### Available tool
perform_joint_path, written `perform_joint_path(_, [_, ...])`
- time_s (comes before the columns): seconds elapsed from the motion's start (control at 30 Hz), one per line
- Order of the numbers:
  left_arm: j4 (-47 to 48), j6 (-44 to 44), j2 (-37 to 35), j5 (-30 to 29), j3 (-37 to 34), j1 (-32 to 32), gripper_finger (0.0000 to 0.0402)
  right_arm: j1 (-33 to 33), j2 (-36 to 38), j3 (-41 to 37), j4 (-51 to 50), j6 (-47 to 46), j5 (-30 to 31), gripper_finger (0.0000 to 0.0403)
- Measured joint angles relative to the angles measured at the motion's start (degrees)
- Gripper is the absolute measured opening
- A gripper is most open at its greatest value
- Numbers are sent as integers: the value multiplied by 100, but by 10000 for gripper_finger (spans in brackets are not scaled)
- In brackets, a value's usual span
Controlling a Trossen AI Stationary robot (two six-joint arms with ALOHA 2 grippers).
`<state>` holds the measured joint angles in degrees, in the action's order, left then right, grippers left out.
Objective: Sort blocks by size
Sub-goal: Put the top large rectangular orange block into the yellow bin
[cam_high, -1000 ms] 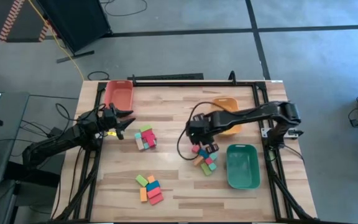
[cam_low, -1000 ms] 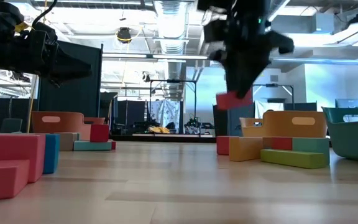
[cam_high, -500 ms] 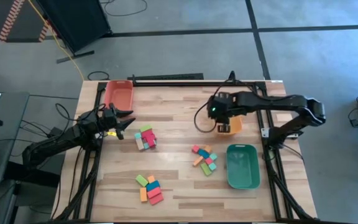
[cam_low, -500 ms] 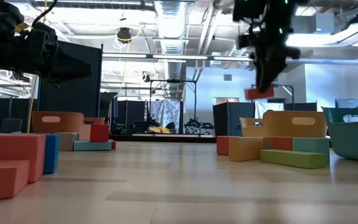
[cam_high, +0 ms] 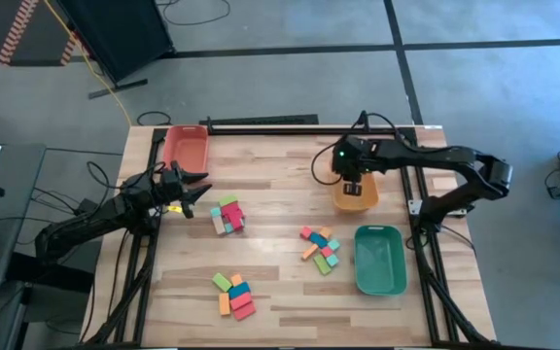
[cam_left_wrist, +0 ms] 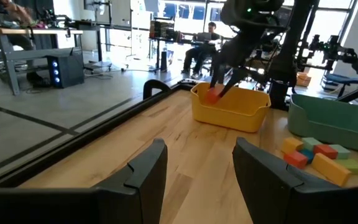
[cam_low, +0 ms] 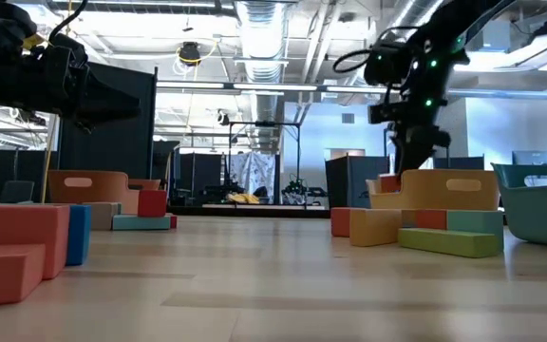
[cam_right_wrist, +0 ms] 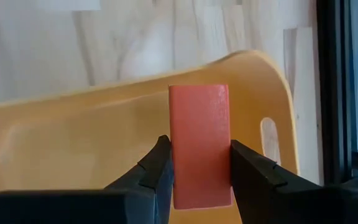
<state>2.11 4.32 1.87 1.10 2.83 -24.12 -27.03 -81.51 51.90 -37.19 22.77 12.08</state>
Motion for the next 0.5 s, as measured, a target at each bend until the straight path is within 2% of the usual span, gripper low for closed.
perform_joint_path(0.3, [0,0,0,0,0,0,173,-207,-505,2,207,138,-11,153])
perform_joint_path(0.5, [0,-1,0,0,0,0,173,-205,-554,2,290,133,-20,153])
